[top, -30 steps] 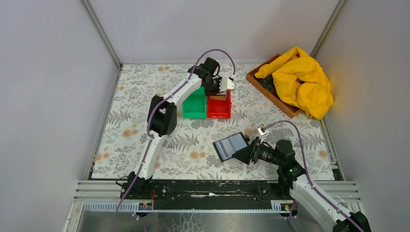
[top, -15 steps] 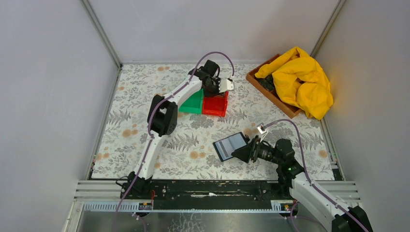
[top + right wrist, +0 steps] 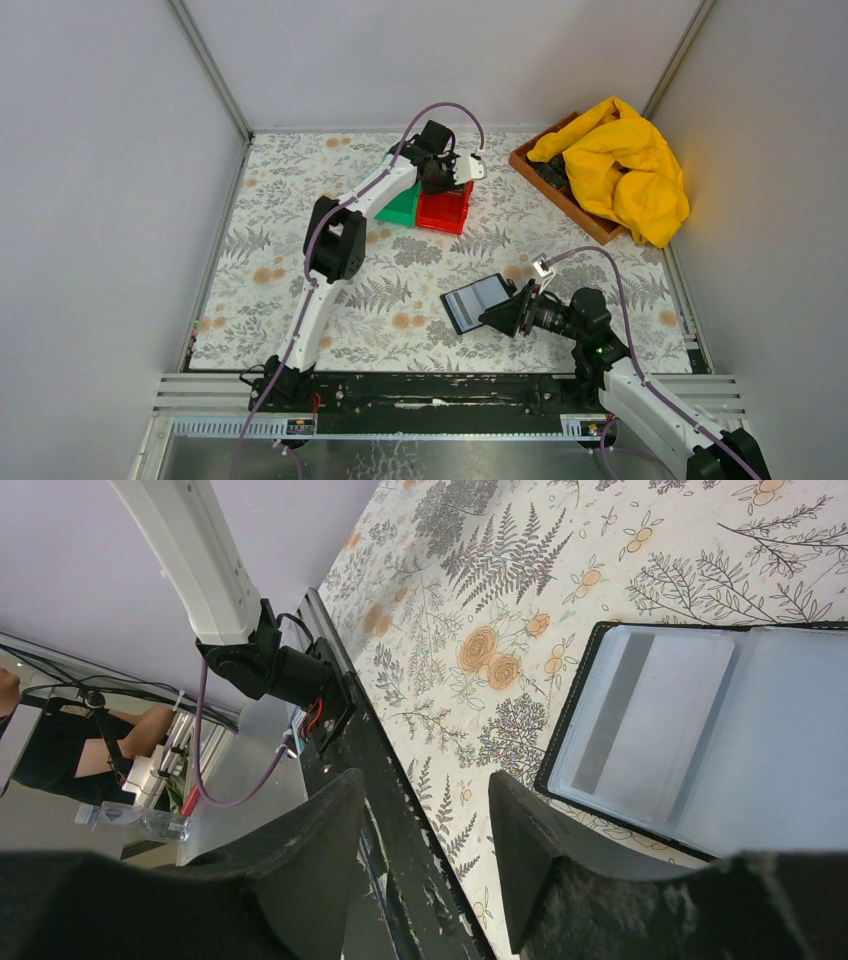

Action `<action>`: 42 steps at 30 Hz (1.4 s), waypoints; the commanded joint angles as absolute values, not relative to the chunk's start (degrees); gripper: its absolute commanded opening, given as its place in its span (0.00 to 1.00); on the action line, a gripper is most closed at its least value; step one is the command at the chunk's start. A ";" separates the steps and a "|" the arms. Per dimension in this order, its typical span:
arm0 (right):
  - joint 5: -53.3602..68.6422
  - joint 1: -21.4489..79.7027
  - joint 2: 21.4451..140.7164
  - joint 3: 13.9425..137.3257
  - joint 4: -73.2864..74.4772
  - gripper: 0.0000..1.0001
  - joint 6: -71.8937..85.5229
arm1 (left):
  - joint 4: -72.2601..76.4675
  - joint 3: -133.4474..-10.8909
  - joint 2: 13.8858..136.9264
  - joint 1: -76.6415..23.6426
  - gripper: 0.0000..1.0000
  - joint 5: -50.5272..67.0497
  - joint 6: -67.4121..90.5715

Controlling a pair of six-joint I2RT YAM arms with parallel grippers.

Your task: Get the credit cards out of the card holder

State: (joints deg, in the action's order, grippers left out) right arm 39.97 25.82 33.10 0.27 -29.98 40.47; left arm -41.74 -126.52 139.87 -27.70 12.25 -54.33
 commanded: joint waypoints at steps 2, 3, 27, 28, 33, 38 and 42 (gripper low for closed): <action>40.48 25.97 33.48 -5.20 -33.72 0.56 40.71 | -34.00 -125.24 137.36 -27.43 0.44 9.14 -52.32; 40.50 26.01 33.49 -5.26 -33.75 0.56 40.77 | -32.79 -124.84 137.48 -27.42 0.46 8.60 -51.86; 40.52 26.00 34.93 -5.30 -34.85 0.56 40.88 | -5.25 -112.42 132.73 -28.03 0.53 1.40 -44.69; 40.52 26.00 35.13 -5.28 -34.95 0.56 40.87 | -4.89 -112.35 132.97 -28.05 0.53 1.20 -44.73; 40.52 26.01 35.91 -5.29 -35.41 0.56 40.87 | -3.16 -111.80 134.31 -28.42 0.54 -0.16 -44.67; 39.86 25.94 36.34 -5.12 -35.45 0.56 40.35 | 6.34 -106.92 130.91 -29.00 0.54 -2.52 -41.72; 36.95 25.98 36.67 -2.35 -30.98 0.57 37.21 | 9.56 -104.32 127.04 -29.23 0.60 -4.38 -35.98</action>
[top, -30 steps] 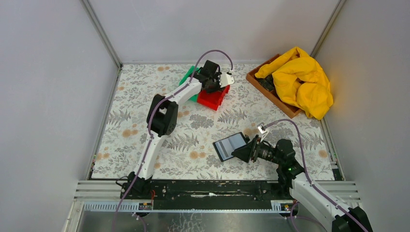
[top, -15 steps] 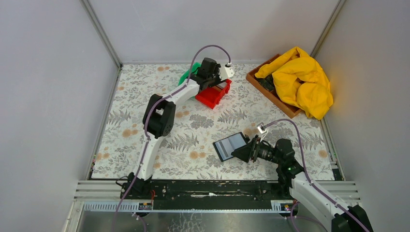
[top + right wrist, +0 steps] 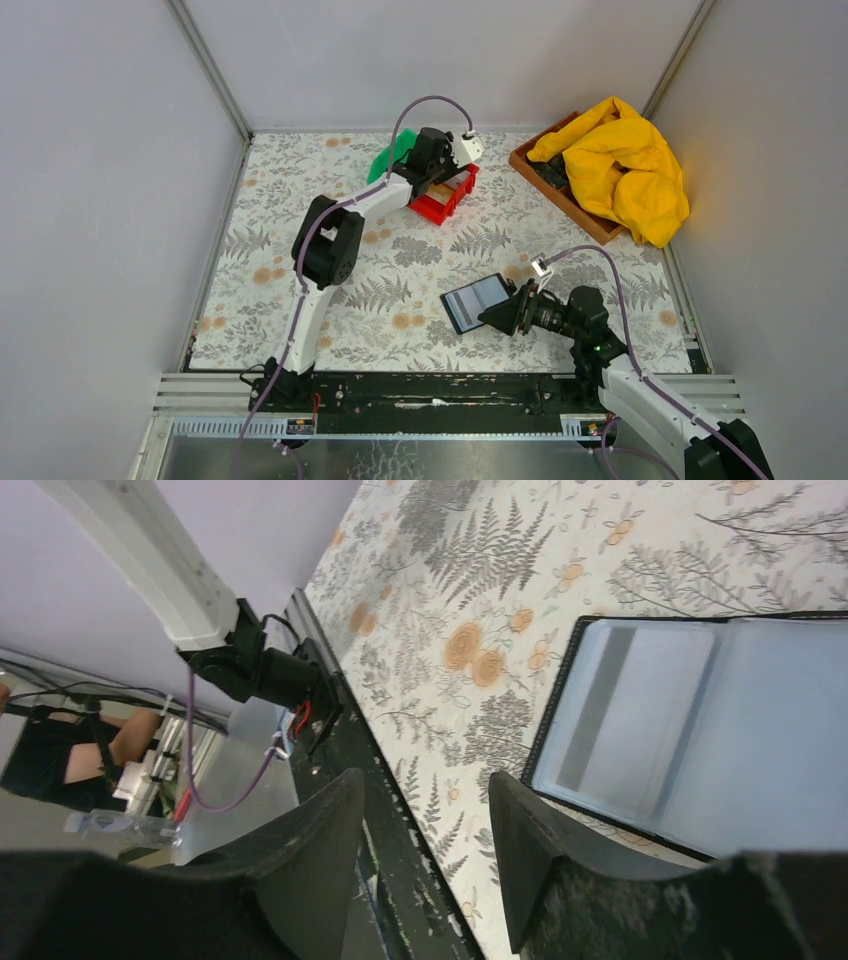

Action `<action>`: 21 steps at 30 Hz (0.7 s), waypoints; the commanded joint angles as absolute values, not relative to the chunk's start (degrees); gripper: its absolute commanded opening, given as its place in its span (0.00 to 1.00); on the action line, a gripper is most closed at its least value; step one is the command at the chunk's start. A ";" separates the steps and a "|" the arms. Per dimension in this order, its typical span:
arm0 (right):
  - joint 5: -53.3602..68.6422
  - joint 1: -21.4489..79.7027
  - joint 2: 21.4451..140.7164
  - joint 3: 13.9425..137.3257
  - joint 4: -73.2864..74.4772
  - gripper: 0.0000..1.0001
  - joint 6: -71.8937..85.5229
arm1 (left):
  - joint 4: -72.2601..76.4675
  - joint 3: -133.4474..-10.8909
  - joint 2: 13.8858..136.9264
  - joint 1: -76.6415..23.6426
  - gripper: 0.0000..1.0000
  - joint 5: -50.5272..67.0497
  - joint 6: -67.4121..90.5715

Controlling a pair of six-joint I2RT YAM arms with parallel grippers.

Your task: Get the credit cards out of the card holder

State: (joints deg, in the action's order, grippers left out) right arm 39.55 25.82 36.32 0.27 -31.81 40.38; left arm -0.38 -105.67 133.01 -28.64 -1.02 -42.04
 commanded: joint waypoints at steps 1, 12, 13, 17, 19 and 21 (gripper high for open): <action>35.90 26.03 36.92 -1.08 -29.84 0.57 36.00 | 10.93 -103.30 126.02 -29.33 0.63 -5.38 -35.08; 11.72 27.80 60.40 26.36 -20.13 0.57 26.04 | 15.88 -79.23 103.35 -29.27 0.68 -17.16 -8.76; 9.69 27.93 63.05 29.12 -19.20 0.57 25.95 | 15.76 -76.32 100.41 -29.37 0.69 -16.81 -6.25; 0.59 28.93 74.04 41.39 -12.14 0.57 25.94 | 14.82 -65.14 92.58 -30.47 0.73 -18.95 0.42; -3.99 30.04 80.05 48.12 -8.42 0.57 25.21 | 14.59 -59.19 87.61 -31.25 0.75 -21.46 1.36; -7.20 30.85 85.39 55.39 -5.02 0.57 25.48 | 14.43 -53.44 83.42 -31.85 0.76 -24.45 2.59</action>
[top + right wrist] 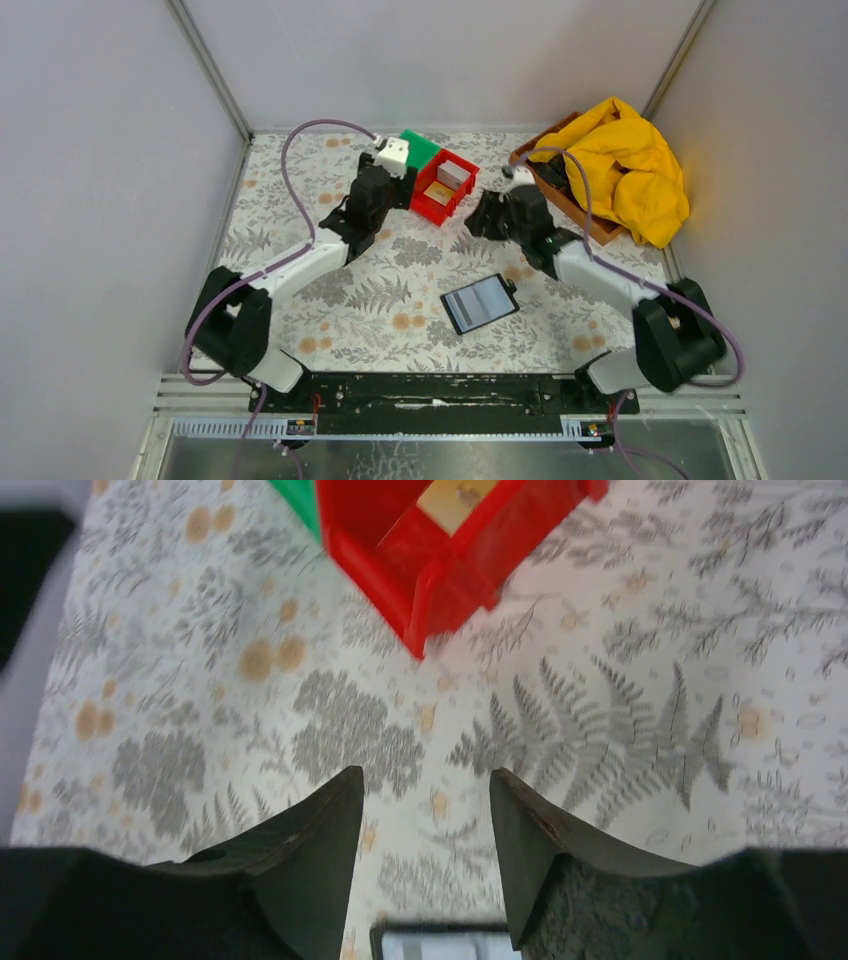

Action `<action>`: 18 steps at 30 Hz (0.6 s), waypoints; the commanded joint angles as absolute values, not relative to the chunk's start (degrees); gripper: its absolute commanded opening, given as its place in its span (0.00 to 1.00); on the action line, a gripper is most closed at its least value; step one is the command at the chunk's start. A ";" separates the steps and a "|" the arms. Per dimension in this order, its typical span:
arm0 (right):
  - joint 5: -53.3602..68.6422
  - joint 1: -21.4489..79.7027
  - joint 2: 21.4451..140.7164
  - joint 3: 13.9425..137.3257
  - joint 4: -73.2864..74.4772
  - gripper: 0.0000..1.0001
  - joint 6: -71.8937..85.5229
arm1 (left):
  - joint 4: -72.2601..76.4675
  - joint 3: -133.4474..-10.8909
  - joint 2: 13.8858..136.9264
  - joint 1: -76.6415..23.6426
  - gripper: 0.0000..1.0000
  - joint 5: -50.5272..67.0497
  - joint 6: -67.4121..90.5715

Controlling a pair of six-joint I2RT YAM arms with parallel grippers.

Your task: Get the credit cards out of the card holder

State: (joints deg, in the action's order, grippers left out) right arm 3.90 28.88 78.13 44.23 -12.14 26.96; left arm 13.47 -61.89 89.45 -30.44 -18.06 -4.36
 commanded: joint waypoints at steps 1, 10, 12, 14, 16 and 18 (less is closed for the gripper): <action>-8.22 31.11 88.18 59.62 -3.14 0.57 25.64 | 13.91 -51.14 81.18 -31.88 0.76 -25.30 3.34; -15.84 33.18 105.80 80.19 4.01 0.54 27.36 | 15.60 -37.12 68.54 -33.67 0.76 -28.21 9.31; -17.35 33.31 108.05 82.76 5.39 0.52 27.33 | 15.56 -36.69 68.38 -34.44 0.76 -28.59 9.12; -18.95 33.31 109.18 83.85 5.69 0.50 27.29 | 15.64 -36.59 68.74 -35.27 0.76 -29.11 8.89; -20.20 33.31 110.05 84.58 6.10 0.49 26.91 | 15.87 -36.49 69.27 -35.73 0.76 -29.18 8.64; -21.06 33.31 111.05 85.60 6.77 0.49 26.37 | 16.15 -36.48 69.89 -35.98 0.76 -29.34 8.57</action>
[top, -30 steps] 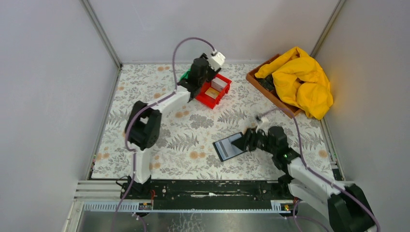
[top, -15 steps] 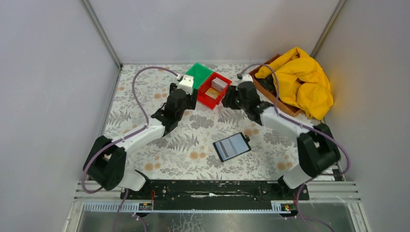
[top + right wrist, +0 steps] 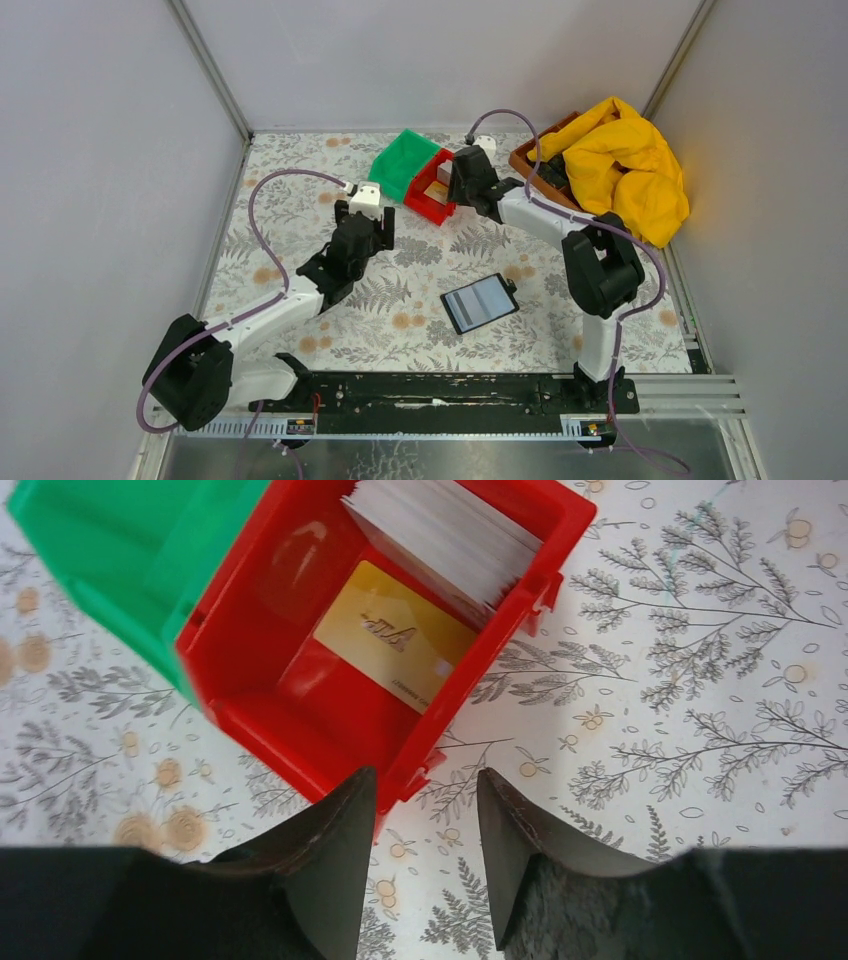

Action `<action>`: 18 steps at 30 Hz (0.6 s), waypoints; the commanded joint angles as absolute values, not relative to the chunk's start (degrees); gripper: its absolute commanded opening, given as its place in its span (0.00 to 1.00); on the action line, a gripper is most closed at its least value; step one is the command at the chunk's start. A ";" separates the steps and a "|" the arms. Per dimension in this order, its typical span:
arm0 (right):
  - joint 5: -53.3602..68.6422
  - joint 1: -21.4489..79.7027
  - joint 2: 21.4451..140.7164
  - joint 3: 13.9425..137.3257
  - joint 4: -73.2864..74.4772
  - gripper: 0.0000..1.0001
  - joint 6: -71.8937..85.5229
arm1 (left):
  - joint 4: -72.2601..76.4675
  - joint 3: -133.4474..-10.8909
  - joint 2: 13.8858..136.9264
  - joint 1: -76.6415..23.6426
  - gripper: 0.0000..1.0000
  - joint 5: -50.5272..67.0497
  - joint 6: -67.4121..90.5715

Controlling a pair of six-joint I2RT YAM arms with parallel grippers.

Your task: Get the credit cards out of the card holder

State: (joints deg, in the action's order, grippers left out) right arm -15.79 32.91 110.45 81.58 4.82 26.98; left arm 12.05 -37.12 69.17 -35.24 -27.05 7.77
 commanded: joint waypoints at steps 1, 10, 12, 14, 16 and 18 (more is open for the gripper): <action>-21.14 33.31 111.55 86.01 7.17 0.49 26.08 | 16.23 -36.46 70.10 -36.03 0.76 -29.28 8.53; -19.01 33.22 116.28 89.64 6.92 0.46 26.09 | 16.45 -35.71 69.75 -36.68 0.77 -29.40 8.00; -18.88 33.22 116.63 90.43 6.62 0.46 26.14 | 16.56 -35.60 69.78 -36.68 0.76 -28.67 8.00; -18.90 33.25 117.40 91.28 6.94 0.46 25.91 | 16.61 -35.66 70.05 -36.78 0.77 -27.92 7.87; -18.50 33.14 118.64 92.41 7.82 0.45 25.91 | 16.63 -35.83 70.50 -36.80 0.77 -27.93 7.78; -18.12 33.05 119.67 93.04 8.22 0.44 26.09 | 16.32 -35.86 70.66 -36.88 0.77 -28.10 7.73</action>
State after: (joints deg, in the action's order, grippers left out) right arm -18.35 32.91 118.39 89.17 8.12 26.55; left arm 13.26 -36.16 70.22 -36.40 -27.44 7.94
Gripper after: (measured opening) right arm 0.454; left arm 0.764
